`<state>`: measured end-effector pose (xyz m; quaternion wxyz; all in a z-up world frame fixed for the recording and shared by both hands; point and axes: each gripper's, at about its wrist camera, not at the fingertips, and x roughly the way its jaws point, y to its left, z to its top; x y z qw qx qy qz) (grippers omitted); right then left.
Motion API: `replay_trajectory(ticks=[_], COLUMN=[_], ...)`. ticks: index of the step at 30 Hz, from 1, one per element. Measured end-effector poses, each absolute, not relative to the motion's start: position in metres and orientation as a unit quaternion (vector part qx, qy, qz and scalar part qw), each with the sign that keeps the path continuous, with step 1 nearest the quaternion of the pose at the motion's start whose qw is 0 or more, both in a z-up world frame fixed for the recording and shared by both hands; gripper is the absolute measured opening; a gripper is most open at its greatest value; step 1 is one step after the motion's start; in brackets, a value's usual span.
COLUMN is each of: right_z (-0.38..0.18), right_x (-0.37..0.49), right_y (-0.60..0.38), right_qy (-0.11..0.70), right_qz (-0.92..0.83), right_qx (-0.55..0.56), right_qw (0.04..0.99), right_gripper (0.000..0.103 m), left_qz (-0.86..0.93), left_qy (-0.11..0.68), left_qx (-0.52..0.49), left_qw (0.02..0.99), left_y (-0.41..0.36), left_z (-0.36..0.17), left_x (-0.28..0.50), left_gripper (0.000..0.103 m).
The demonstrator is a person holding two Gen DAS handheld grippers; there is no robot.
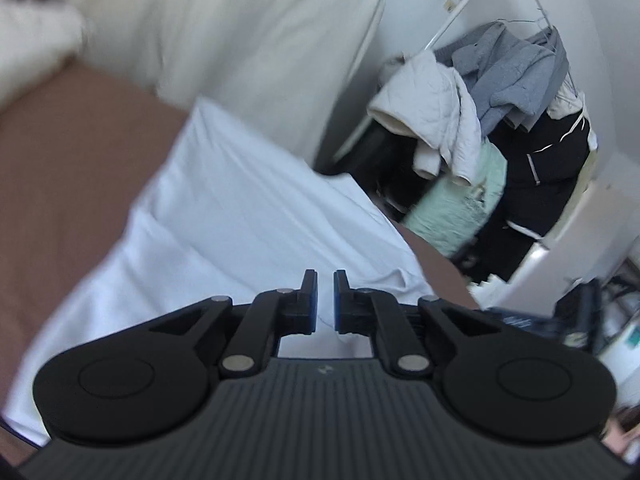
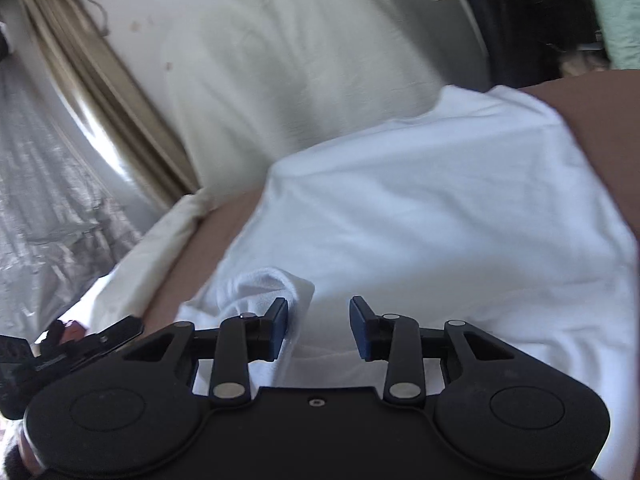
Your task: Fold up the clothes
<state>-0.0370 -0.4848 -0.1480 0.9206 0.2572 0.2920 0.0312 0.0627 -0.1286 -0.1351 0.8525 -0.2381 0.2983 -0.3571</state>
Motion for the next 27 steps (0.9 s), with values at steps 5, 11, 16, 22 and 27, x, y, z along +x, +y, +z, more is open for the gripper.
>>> replay_trajectory(ticks=[5, 11, 16, 22, 27], right_z=[-0.163, -0.166, -0.163, -0.161, -0.159], right_x=[-0.027, -0.029, -0.031, -0.033, -0.039], right_y=[-0.486, -0.498, -0.506, -0.516, -0.530], right_qy=[0.378, 0.388, 0.380, 0.369, 0.364], right_qz=[-0.096, -0.127, -0.140, -0.155, -0.192], right_qx=[0.170, 0.192, 0.216, 0.246, 0.263], right_qw=[0.905, 0.892, 0.888, 0.883, 0.873], right_gripper=[0.038, 0.038, 0.038, 0.038, 0.038], left_qz=[-0.396, -0.414, -0.376, -0.334, -0.303], left_qy=[0.344, 0.455, 0.518, 0.503, 0.513], left_qx=[-0.243, -0.234, -0.302, -0.379, -0.393], left_qw=[0.816, 0.752, 0.706, 0.701, 0.700], left_y=[-0.169, -0.224, -0.242, -0.231, -0.245], left_z=[-0.148, -0.160, -0.187, -0.204, -0.211], left_x=[0.083, 0.122, 0.143, 0.134, 0.138], left_gripper=[0.011, 0.034, 0.035, 0.039, 0.042])
